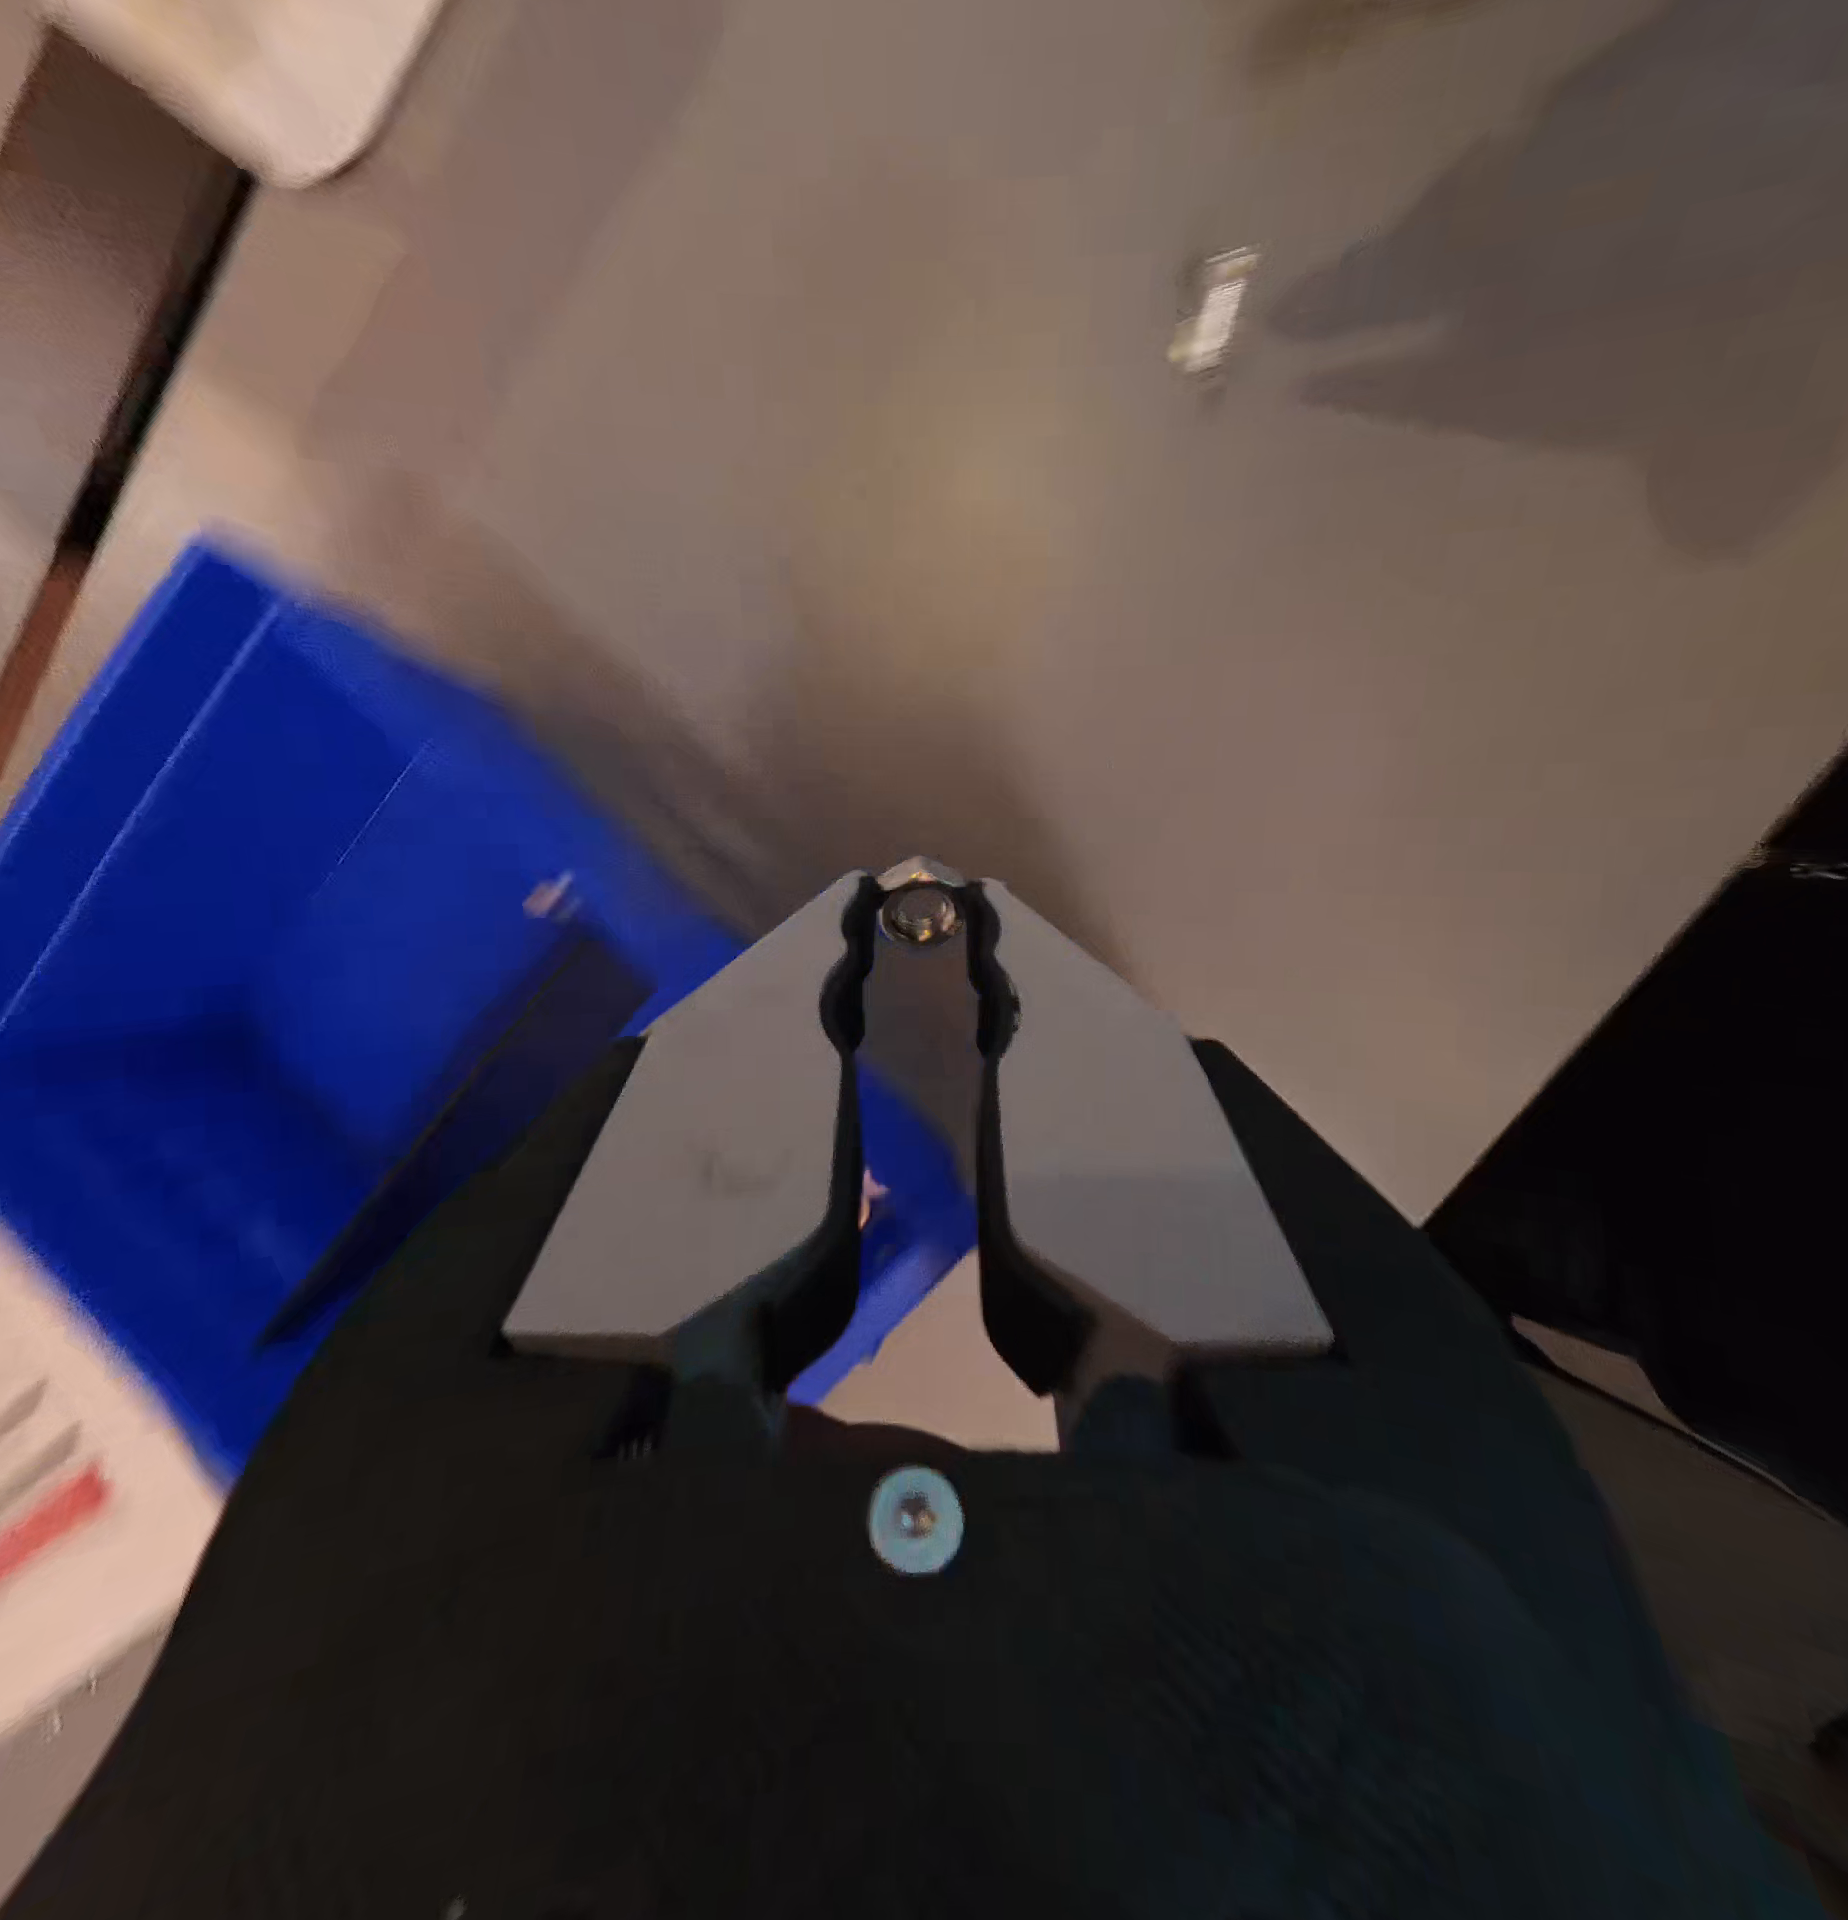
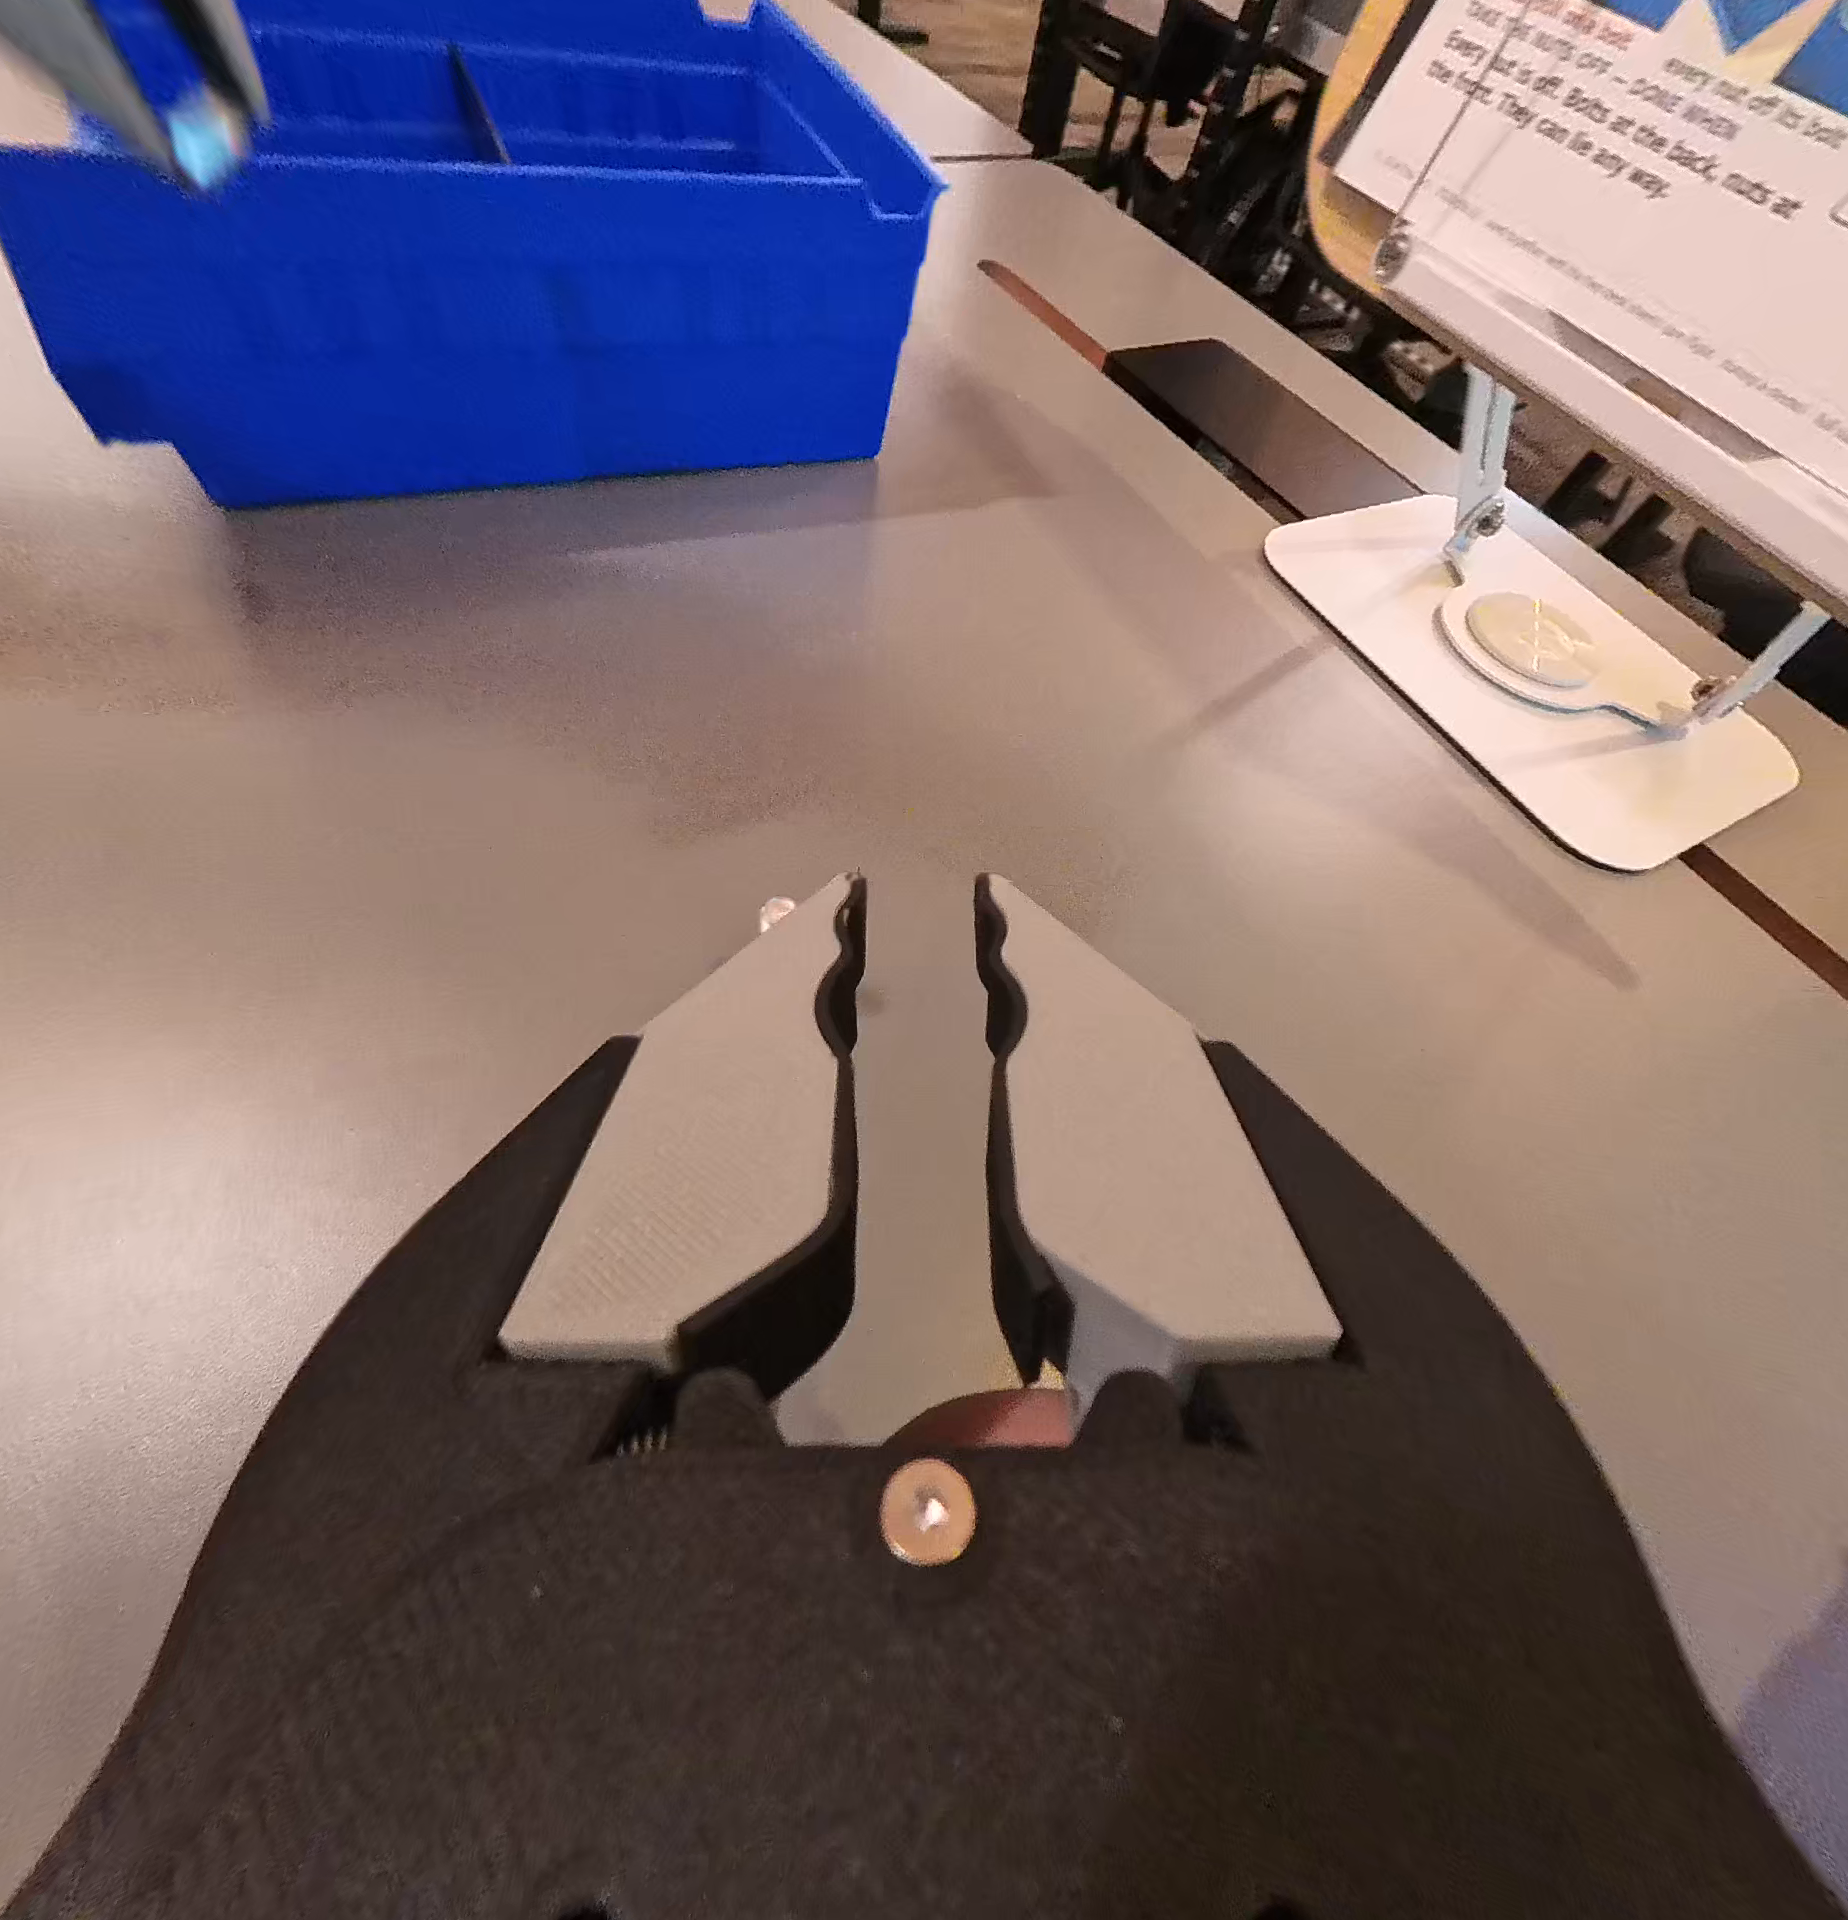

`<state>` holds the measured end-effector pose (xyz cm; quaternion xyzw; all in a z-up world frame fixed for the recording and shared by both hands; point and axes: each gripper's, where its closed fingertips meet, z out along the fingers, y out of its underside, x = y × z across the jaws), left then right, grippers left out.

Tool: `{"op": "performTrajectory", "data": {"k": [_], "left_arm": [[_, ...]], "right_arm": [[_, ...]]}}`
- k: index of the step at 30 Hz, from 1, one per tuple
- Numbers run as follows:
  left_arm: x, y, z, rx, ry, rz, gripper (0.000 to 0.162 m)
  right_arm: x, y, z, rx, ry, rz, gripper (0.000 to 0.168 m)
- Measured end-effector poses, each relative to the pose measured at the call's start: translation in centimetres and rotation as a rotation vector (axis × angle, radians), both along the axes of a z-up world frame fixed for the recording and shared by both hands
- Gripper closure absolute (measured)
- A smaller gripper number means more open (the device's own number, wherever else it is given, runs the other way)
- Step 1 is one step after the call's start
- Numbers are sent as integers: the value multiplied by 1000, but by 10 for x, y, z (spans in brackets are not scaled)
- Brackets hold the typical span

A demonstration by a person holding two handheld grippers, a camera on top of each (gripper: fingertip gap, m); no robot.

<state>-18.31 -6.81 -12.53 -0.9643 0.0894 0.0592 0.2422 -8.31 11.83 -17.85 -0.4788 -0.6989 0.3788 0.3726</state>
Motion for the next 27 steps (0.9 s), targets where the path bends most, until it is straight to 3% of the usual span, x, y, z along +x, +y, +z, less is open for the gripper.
{"op": "performTrajectory", "data": {"k": [6, 11, 19, 22, 27], "left_arm": [[105, 77, -82, -110, -116, -233, 147], [148, 109, -120, -135, -183, -263, 147], [143, 151, -131, -18, -208, -135, 147], [140, 149, -126, 27, -227, -107, 135], [127, 132, -104, 140, -253, -72, 130]], "right_arm": [[-1, 10, -2, 6, 10, -25, 152], [0, 16, -6, 24, -3, -36, 152], [2, 23, -6, 28, -15, -46, 152], [4, 25, -8, 33, -28, -50, 151], [9, 15, -10, -15, -61, 24, 151]]}}
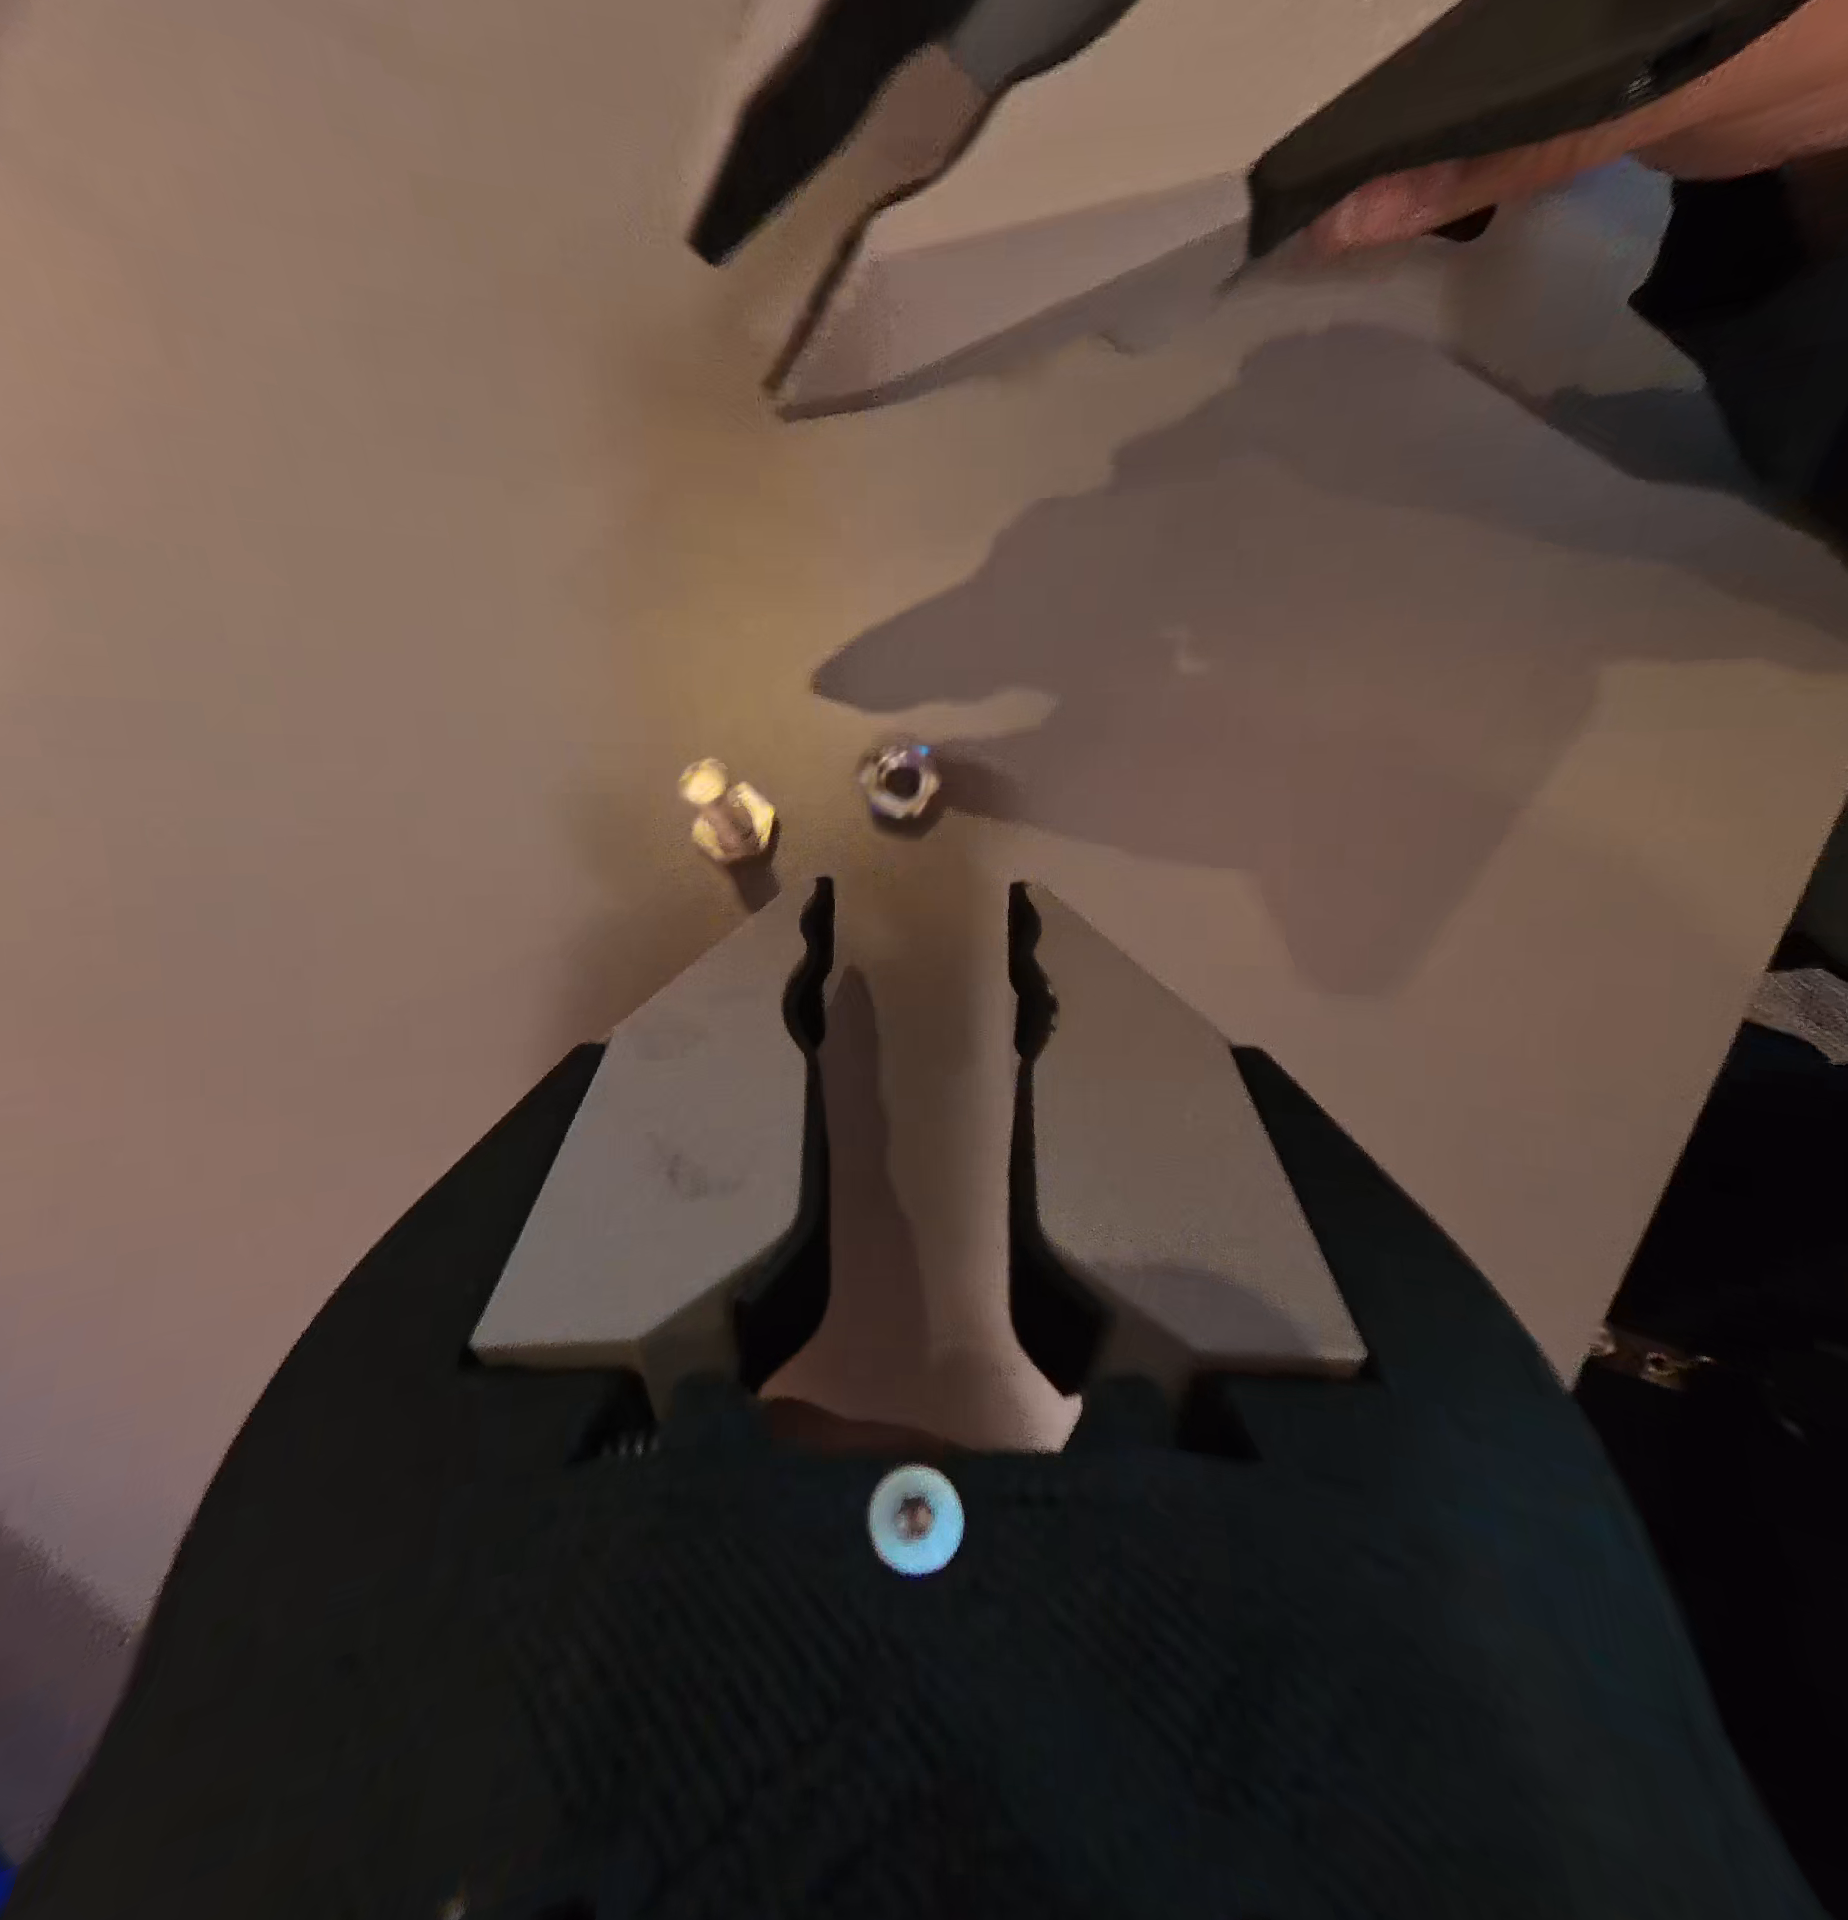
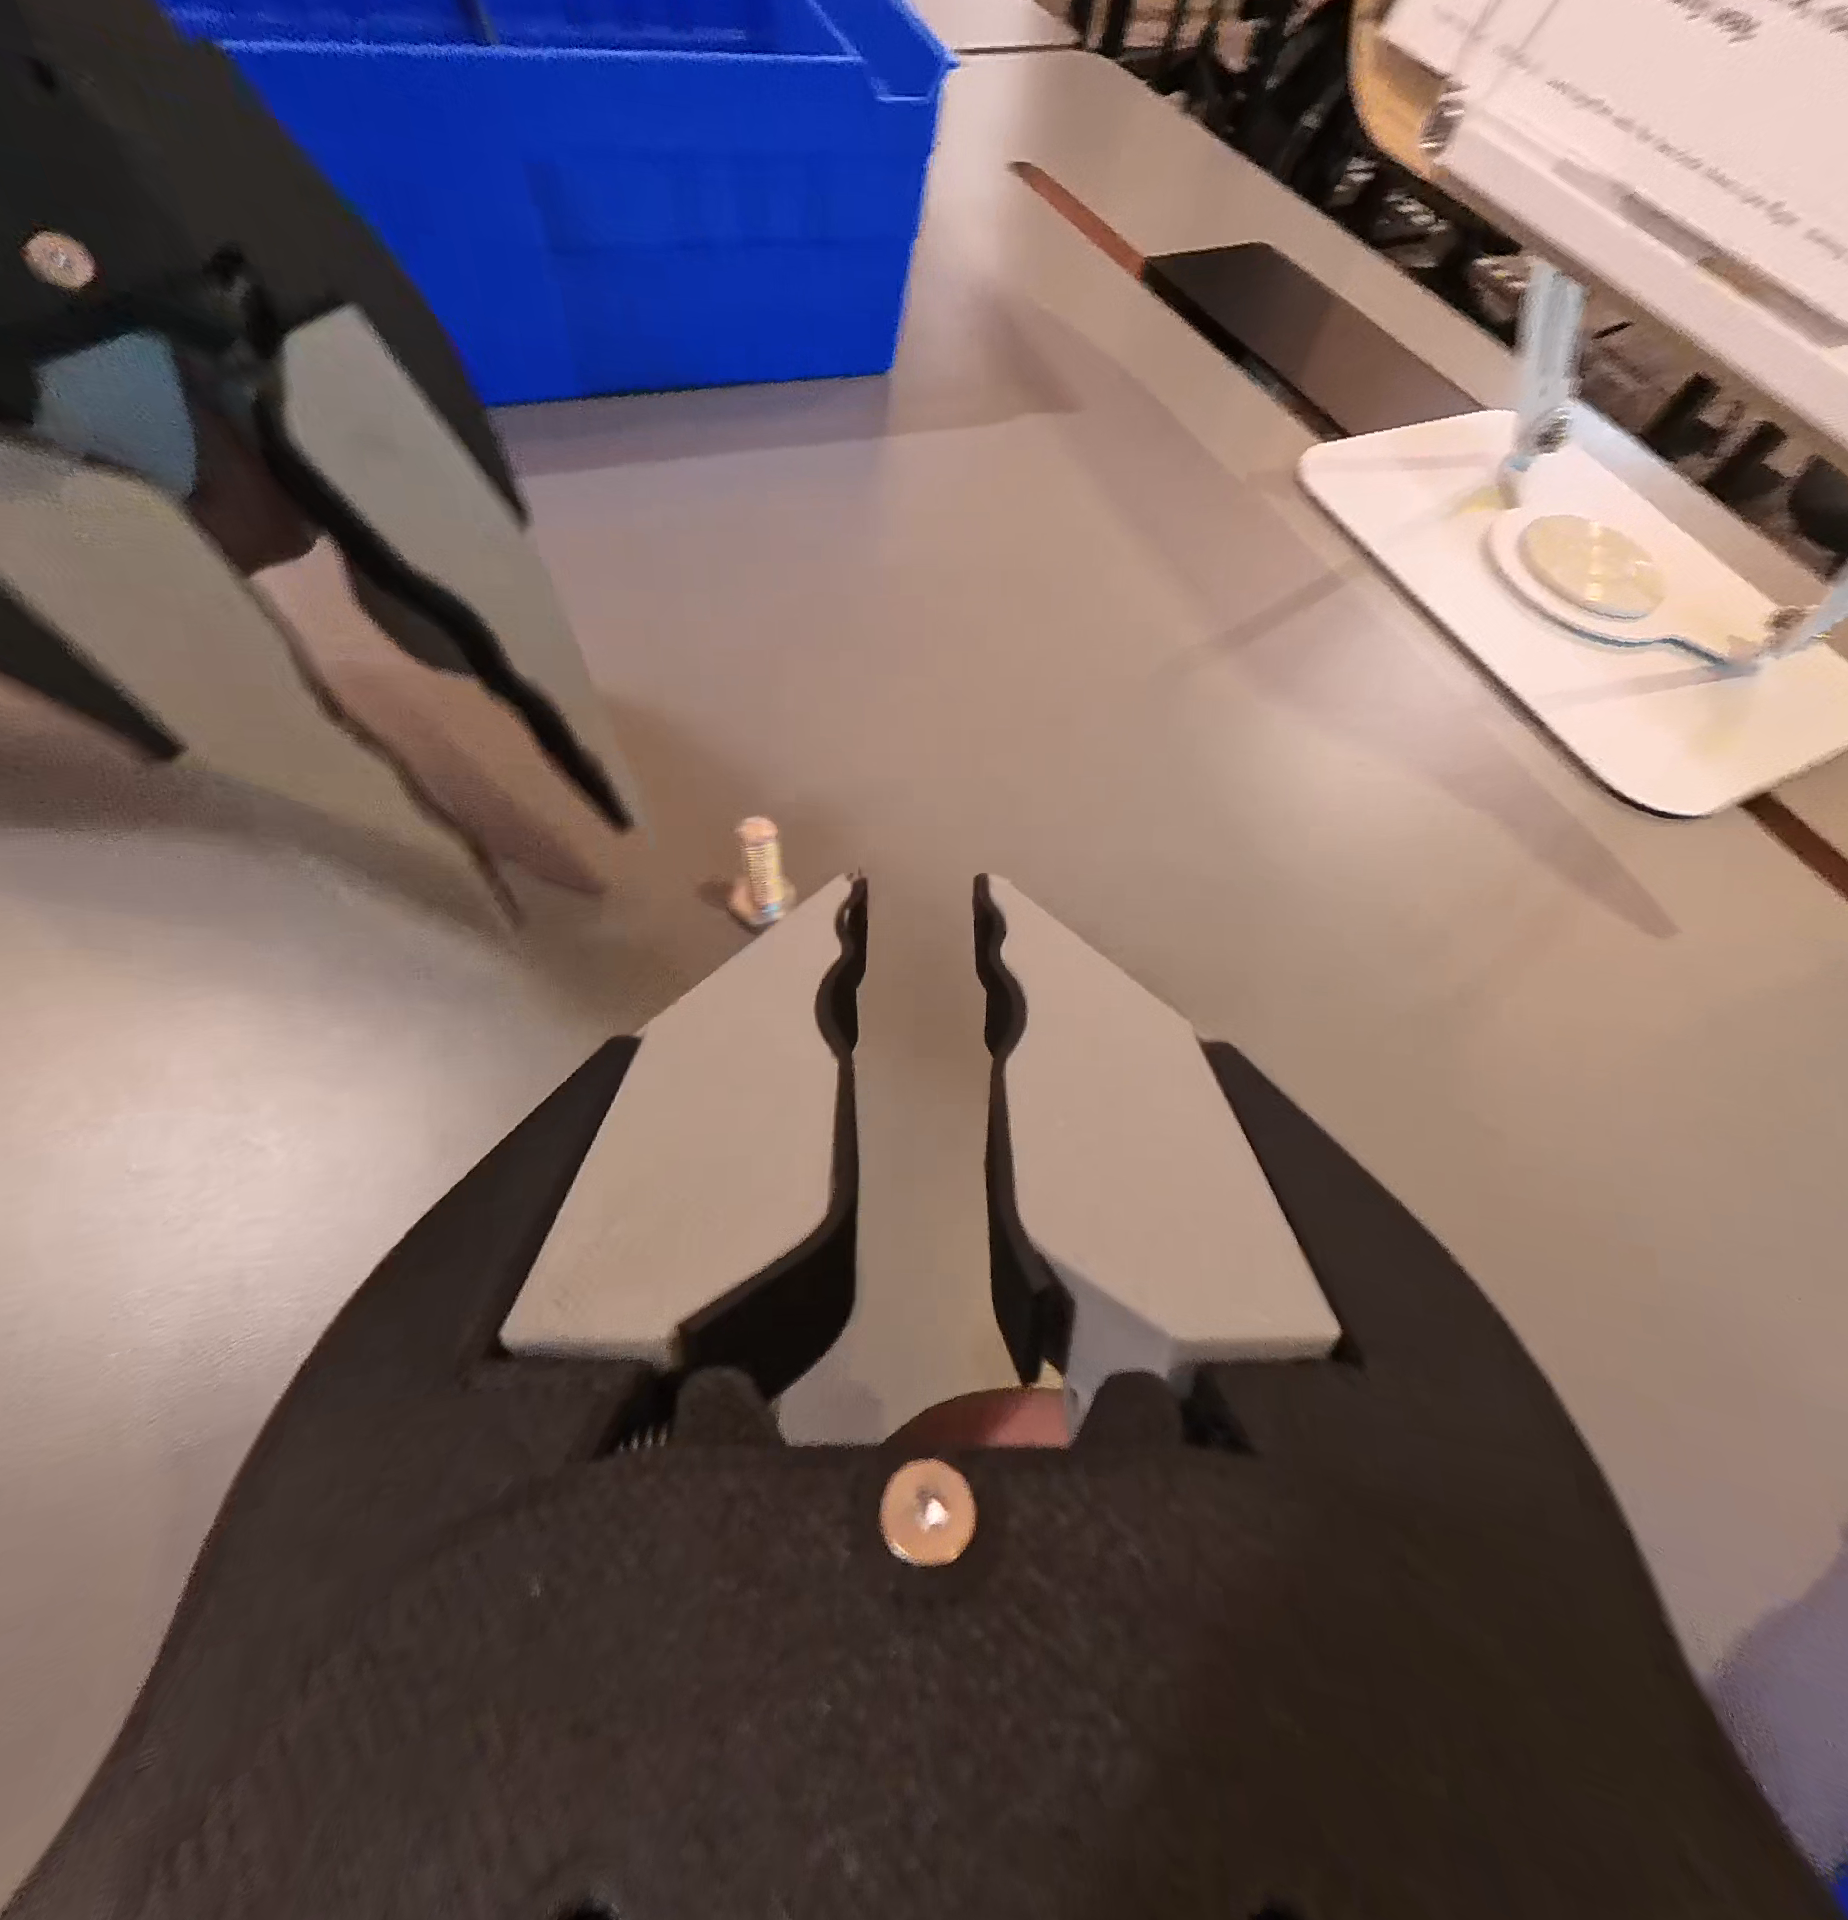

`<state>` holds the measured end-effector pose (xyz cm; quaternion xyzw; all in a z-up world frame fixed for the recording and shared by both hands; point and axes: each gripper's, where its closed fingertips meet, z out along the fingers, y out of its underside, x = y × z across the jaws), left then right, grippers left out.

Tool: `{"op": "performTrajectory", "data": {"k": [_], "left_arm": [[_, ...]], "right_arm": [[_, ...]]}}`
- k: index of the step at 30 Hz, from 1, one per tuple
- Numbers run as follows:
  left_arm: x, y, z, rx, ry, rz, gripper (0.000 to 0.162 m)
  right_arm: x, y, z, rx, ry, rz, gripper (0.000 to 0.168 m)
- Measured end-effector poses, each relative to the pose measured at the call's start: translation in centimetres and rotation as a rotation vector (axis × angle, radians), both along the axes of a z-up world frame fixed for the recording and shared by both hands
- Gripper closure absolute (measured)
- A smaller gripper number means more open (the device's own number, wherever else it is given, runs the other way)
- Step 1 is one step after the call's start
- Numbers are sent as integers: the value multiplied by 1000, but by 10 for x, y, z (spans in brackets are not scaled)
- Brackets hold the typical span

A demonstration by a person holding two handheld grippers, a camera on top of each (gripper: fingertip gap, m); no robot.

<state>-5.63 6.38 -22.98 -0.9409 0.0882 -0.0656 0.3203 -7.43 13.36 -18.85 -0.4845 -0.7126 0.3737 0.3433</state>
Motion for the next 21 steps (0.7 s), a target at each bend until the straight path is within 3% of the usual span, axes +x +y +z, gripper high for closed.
{"op": "performTrajectory", "data": {"k": [4, 9, 21], "left_arm": [[-30, -19, -2, 41, 88, 55, 133], [-51, -17, -19, 59, 45, 107, 134], [-45, 2, -28, 115, 78, -40, 130]], "right_arm": [[11, -27, -14, -35, -86, 154, 150], [14, -42, -39, -21, -181, 217, 147], [12, -42, -73, 92, -256, 240, 142]]}}
